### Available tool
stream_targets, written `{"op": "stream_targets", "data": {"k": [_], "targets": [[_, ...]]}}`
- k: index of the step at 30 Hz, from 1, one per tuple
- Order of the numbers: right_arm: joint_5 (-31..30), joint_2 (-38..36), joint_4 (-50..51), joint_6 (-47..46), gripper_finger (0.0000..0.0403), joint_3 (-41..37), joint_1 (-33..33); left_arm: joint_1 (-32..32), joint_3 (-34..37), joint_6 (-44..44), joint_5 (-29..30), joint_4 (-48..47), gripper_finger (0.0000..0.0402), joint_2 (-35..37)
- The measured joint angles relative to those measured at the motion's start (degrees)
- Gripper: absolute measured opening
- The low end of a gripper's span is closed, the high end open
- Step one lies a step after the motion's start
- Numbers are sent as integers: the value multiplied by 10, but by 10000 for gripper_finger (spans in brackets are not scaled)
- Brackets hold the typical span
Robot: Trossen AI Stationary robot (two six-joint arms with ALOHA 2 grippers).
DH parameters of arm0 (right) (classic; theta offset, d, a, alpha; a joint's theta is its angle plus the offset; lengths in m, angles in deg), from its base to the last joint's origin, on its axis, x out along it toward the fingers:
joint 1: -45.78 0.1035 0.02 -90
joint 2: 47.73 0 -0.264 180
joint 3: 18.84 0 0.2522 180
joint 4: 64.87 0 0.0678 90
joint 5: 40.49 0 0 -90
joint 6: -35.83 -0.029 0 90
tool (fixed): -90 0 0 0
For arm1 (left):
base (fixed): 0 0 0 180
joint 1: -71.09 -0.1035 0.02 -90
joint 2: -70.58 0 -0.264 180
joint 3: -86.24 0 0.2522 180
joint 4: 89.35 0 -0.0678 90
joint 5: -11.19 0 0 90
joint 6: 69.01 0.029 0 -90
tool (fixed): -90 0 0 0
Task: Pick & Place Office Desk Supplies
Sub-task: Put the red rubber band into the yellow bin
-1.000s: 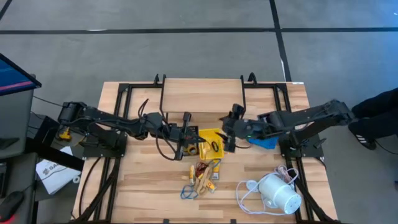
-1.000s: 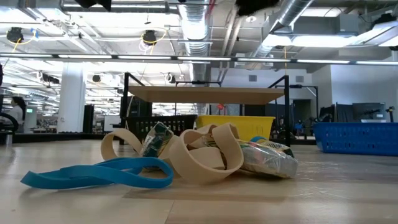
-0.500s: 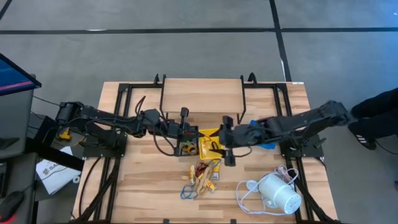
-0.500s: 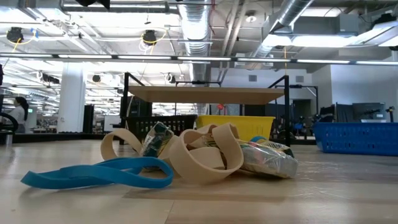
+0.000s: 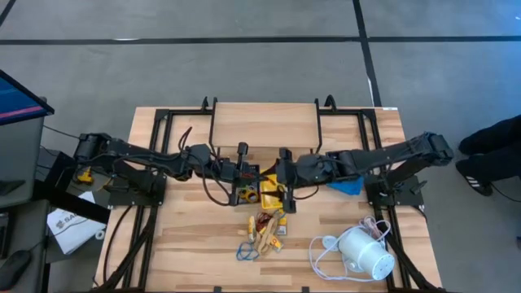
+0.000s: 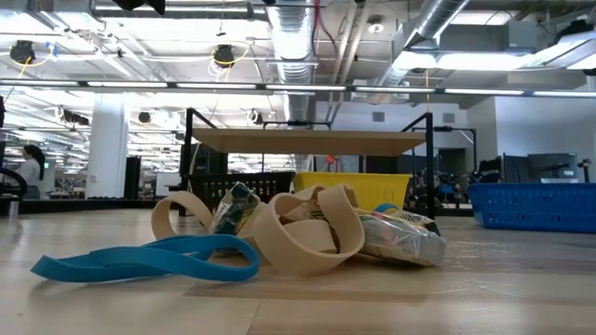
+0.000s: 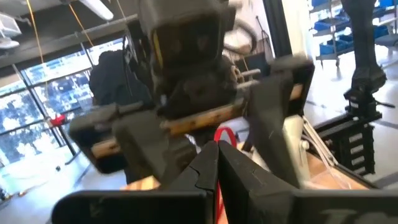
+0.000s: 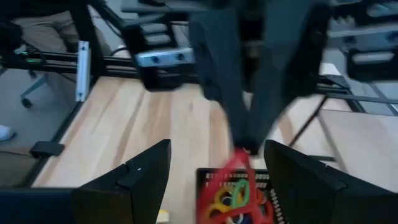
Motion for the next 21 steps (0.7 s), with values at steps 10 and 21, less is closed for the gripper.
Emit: {"op": "stream_targets", "data": {"k": [10, 21], "targets": [[-50, 1, 27, -16, 37, 0, -12, 1, 0, 17, -10, 18, 9, 0], [-119, 1, 95, -32, 2, -23, -19, 11, -1, 111, -2, -151, 170, 91]]}}
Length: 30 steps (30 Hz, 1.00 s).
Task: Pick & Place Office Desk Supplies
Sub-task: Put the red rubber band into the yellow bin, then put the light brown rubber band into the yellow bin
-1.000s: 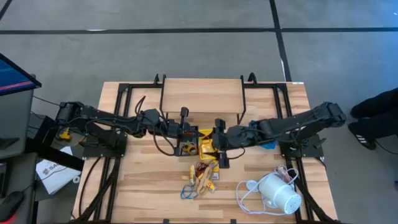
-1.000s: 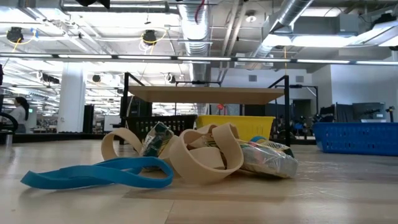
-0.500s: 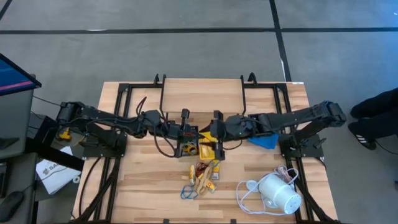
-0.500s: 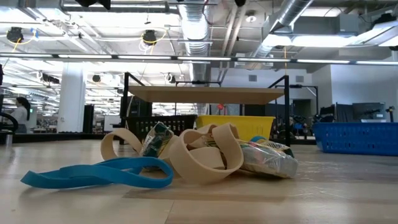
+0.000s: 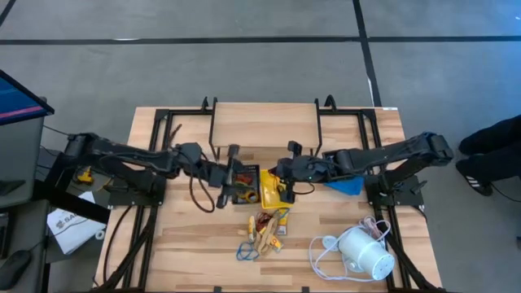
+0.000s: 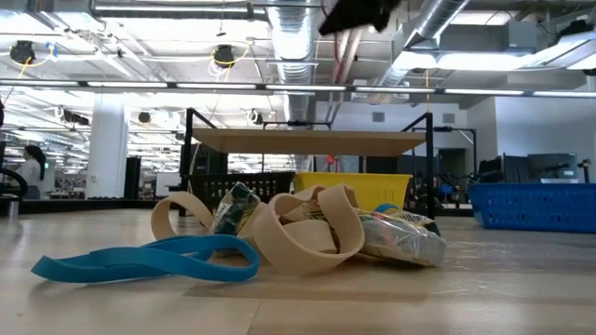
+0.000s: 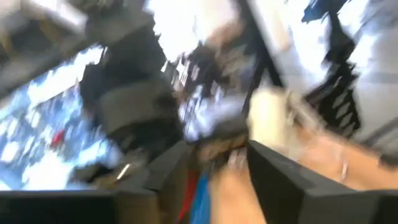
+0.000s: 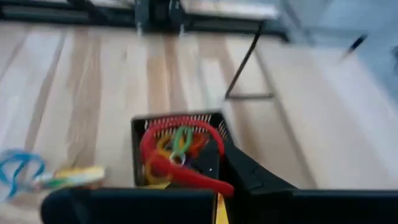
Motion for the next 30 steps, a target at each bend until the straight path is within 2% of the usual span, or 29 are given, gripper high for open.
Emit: {"op": "stream_targets", "data": {"k": [3, 6, 9, 12, 18, 22, 26, 30], "targets": [[23, 0, -17, -25, 3, -33, -10, 1, 0, -23, 67, -93, 206, 46], [48, 1, -29, -28, 18, -70, -23, 1, 0, -55, 97, -150, 226, 80], [86, 0, -38, -43, 58, -87, -40, 0, 0, -72, 98, -186, 232, 92], [150, 0, -71, -61, 113, -110, -57, 0, 0, -75, 100, -207, 228, 88], [213, 0, -66, -92, 240, -117, -77, 2, 0, -117, 103, -226, 215, 36], [223, -2, -78, -99, 300, -117, -78, 14, 0, -160, 103, -264, 210, -4], [222, -26, -71, -97, 322, -117, -72, 53, 2, -244, 99, -344, 203, -45], [221, -39, -79, -94, 323, -117, -59, 103, 21, -267, 114, -326, 194, -112]]}}
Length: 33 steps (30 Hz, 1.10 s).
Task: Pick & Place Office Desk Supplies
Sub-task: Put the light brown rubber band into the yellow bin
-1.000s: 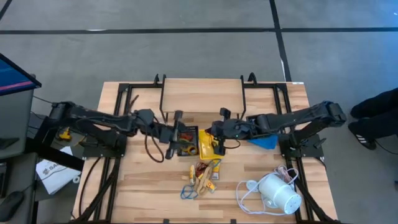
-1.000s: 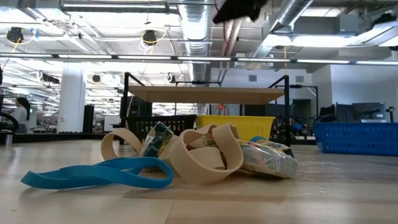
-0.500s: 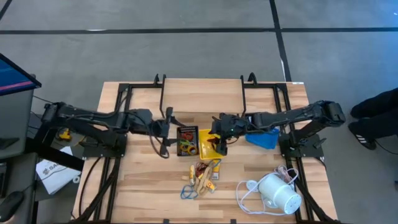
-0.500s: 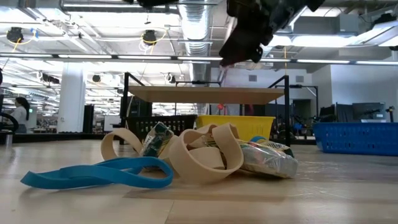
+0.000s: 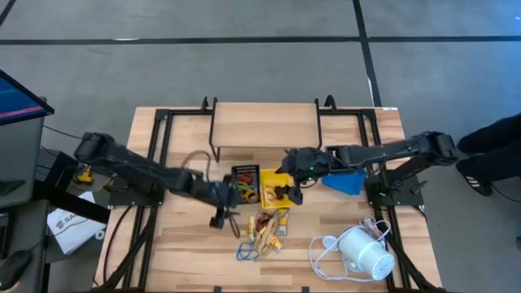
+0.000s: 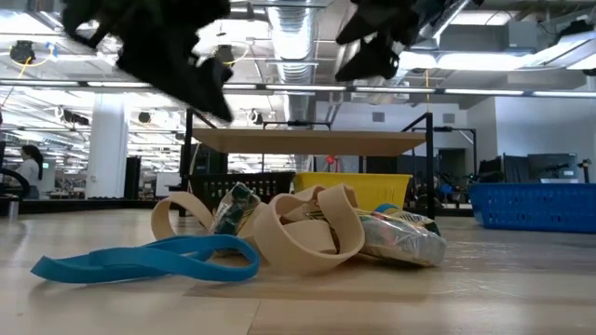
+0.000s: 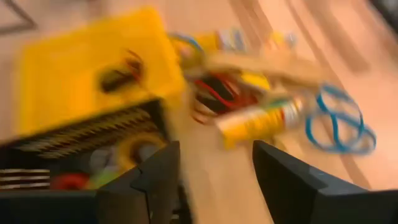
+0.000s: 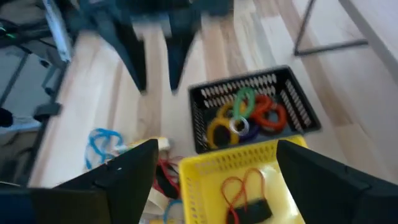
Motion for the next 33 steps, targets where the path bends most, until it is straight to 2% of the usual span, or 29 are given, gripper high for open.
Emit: {"op": "stream_targets", "data": {"k": [4, 10, 16, 22, 26, 29, 33], "targets": [[-1, -8, -2, 9, 320, 1, 9, 30, 4, 1, -15, 9, 189, -69], [-5, -7, 2, 10, 319, 0, 13, 44, 4, 1, -33, 61, 192, -126], [-5, -7, 6, 10, 319, 0, 13, 39, 3, 1, -127, 122, 207, -151], [-5, -7, 6, 10, 319, 0, 16, 41, 4, 1, -147, 127, 220, -180], [-5, -7, 3, 10, 319, 0, 16, 38, 4, 0, -132, 150, 217, -195], [-5, -7, 0, 10, 319, 0, 16, 30, 1, -5, -131, 148, 179, -196], [-5, -7, 2, 10, 319, 0, 16, 28, 0, 18, -141, 150, 40, -186]]}}
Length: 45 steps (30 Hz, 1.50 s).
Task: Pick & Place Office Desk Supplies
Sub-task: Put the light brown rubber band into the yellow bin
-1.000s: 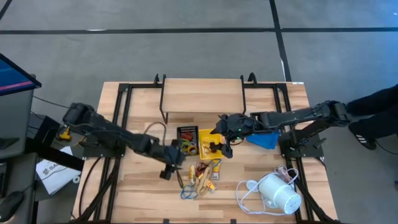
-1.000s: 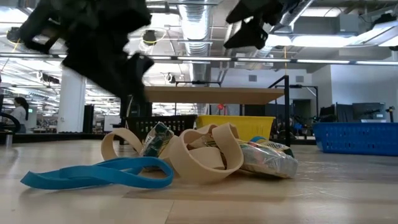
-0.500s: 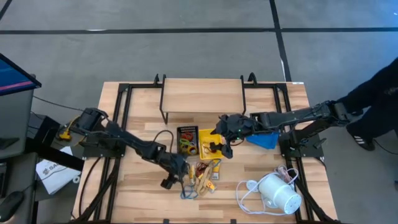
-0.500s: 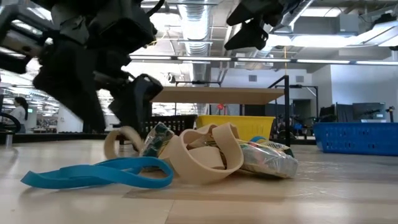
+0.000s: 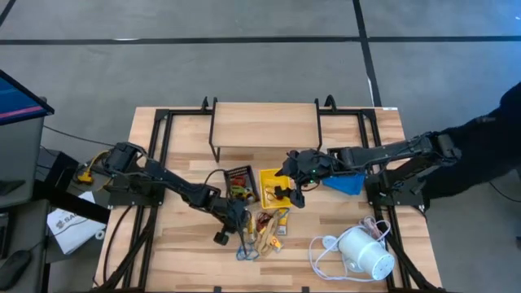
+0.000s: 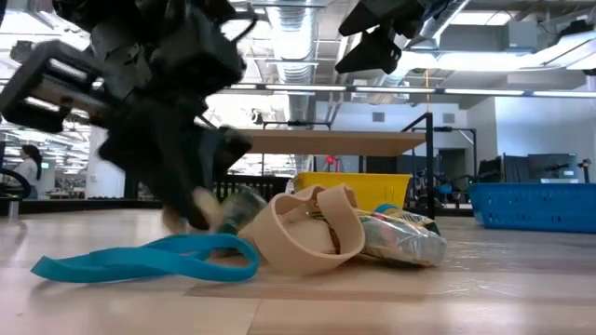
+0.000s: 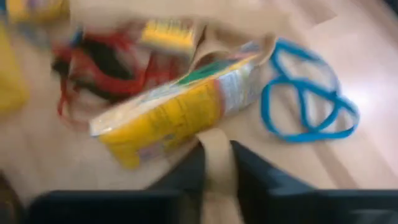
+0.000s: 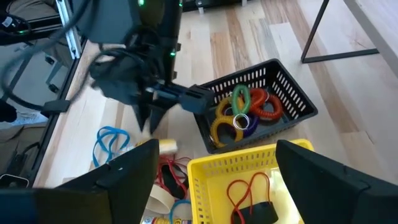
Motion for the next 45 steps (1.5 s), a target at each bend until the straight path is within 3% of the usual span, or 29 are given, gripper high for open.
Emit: {"op": "stream_targets", "data": {"k": [6, 9, 15, 19, 23, 29, 33, 38, 41, 43, 45], "targets": [[0, 0, 1, 0, 319, 0, 0, 26, 0, 48, 24, -13, 5, 53], [0, 0, -1, 0, 319, 0, 0, 37, 0, 59, 65, -24, 4, 123], [-15, 0, -25, 29, 319, 0, 0, 38, 1, 147, 218, 3, 2, 313], [-12, 0, -74, 50, 319, 0, 0, -13, 0, 207, 227, 54, 3, 385], [-11, 0, -126, 65, 319, 0, 0, -79, 1, 212, 147, 101, 2, 369], [-11, 0, -135, 67, 319, 0, -16, -117, -7, 223, 52, 222, 3, 265], [-10, 0, -136, 67, 319, 0, -22, -128, -36, 225, 8, 254, 2, 211], [6, 0, -132, 79, 314, 0, -19, -140, -69, 238, -4, 255, 3, 182], [4, 0, -123, 85, 264, 0, -15, -144, -71, 239, -15, 255, 9, 182], [3, 0, -120, 89, 182, 0, -14, -145, -71, 243, -13, 255, 22, 187], [0, 0, -120, 97, 68, 0, -13, -147, -71, 255, -11, 252, 42, 195]]}}
